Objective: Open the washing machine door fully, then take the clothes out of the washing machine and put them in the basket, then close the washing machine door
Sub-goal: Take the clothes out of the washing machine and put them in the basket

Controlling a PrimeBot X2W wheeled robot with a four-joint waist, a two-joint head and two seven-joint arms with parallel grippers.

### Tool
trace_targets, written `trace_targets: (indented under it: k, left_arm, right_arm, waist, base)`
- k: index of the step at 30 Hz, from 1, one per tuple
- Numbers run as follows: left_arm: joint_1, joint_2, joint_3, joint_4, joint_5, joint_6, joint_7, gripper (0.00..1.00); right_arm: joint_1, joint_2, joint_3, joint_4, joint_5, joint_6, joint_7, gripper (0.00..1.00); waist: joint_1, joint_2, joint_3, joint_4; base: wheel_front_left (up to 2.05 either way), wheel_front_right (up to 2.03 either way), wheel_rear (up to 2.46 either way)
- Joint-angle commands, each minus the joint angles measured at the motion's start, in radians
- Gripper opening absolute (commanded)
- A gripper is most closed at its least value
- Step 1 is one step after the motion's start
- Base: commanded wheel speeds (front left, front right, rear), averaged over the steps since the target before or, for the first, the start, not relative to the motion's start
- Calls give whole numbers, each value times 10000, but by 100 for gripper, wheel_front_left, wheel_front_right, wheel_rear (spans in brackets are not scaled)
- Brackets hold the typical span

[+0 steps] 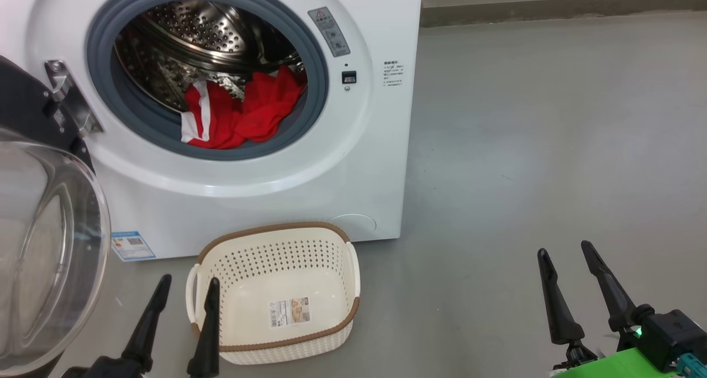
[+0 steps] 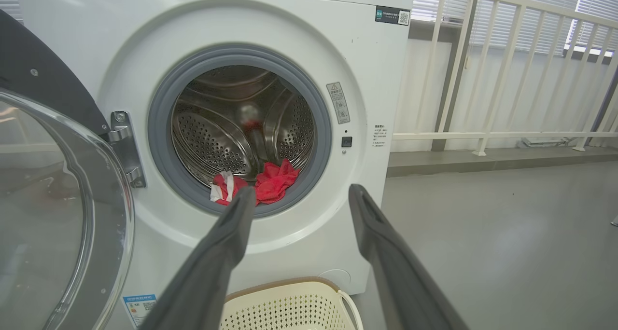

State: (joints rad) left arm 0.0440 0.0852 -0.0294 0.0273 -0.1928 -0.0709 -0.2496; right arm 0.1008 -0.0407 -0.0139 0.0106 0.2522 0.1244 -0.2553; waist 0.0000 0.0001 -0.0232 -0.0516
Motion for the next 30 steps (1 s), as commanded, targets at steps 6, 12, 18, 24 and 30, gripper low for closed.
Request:
trace_targets:
  k: [6, 12, 18, 24, 30]
  left_arm:
    - [-235, 224, 325, -243, 233, 269, -121, 100]
    - [-281, 268, 293, -233, 281, 364, -121, 100]
    - [-277, 299, 241, -270, 244, 380, -121, 100]
    - [-297, 269, 172, -371, 75, 313, -121, 100]
    - [-271, 293, 65, -396, 91, 300, -121, 100]
  right_arm:
    - [-134, -95, 222, -276, -52, 63, -64, 100]
    - [-149, -95, 220, -242, -41, 63, -64, 100]
    - [-141, -95, 254, -229, -35, 63, -64, 100]
    - [-146, -95, 263, -231, -57, 63, -64, 100]
    - [-160, -95, 272, -209, -65, 63, -64, 100]
  waist:
    - [0, -1, 88, 143]
    - [0, -1, 85, 228]
    - [0, -1, 76, 266]
    - [0, -1, 122, 292]
    - [0, -1, 170, 301]
  base:
    - [2, -2, 0]
    - [62, -62, 0]
    - [144, -144, 0]
    - [152, -151, -1]
    - [74, -74, 0]
